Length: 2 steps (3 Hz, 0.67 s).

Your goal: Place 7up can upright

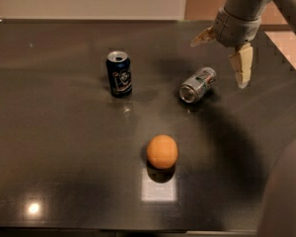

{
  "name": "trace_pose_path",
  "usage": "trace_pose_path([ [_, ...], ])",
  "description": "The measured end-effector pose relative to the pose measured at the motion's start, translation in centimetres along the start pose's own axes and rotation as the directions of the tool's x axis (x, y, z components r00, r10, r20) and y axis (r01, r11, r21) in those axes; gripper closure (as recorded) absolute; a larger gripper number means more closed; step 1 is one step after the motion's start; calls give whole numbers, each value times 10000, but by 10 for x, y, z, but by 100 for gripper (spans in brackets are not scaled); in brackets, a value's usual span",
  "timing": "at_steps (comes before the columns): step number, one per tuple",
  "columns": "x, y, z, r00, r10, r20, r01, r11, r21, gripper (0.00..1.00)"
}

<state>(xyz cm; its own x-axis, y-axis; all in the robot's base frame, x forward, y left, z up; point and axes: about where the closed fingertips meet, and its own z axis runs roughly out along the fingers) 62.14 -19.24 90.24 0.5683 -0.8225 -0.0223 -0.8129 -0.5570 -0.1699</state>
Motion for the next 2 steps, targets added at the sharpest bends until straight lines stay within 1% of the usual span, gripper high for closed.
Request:
trace_pose_path([
  [1,2,-6,12,9971,-759,109,762,9969,-217,0],
  [2,3,-11,23,9894,-1435,225,1442,9890,-331,0],
])
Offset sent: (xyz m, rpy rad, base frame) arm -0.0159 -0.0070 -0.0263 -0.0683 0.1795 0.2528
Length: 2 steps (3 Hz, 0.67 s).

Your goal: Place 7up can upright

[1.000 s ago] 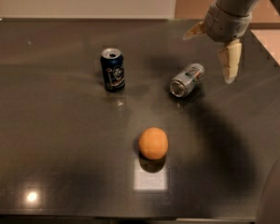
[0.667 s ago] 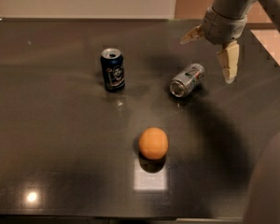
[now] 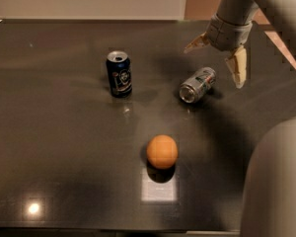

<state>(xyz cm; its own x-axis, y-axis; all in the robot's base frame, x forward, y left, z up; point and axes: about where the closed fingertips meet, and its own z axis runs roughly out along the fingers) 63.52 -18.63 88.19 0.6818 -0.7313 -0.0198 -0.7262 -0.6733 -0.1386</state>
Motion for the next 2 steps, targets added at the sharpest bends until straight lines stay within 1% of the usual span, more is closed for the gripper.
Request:
trace_pose_path([
  [1,-1,-5,8,9985,-525,170,526,9986,-61,0],
  [2,-5,-7,15,9964,-806,277,810,9966,-134,0],
])
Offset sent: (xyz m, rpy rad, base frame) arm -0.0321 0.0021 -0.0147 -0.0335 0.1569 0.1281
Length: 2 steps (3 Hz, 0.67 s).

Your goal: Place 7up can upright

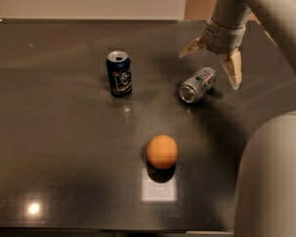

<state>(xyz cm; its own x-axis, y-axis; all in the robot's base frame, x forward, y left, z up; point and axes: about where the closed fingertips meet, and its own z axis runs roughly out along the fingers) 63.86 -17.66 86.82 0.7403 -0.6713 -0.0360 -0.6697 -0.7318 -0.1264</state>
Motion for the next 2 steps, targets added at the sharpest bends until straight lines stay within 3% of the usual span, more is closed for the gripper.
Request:
trace_pose_path([
  [2,-8,-4,10,9996,-84,271,86,9999,-83,41],
])
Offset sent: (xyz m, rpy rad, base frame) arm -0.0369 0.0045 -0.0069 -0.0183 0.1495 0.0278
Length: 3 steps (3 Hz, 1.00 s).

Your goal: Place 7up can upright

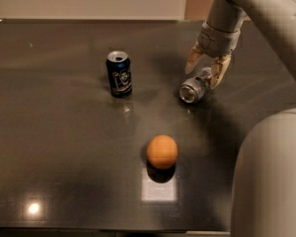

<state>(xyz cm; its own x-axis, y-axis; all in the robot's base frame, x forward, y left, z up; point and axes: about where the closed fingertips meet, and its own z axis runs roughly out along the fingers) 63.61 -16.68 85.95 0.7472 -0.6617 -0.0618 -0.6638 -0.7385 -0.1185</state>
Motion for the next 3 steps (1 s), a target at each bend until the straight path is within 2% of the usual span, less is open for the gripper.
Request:
trace_pose_path([
  [2,2,-1,0,10000,6,-61,-7,10000,-33,87],
  [3,-3,-3,-18,9986,-386,-355,398,9987,325,100],
])
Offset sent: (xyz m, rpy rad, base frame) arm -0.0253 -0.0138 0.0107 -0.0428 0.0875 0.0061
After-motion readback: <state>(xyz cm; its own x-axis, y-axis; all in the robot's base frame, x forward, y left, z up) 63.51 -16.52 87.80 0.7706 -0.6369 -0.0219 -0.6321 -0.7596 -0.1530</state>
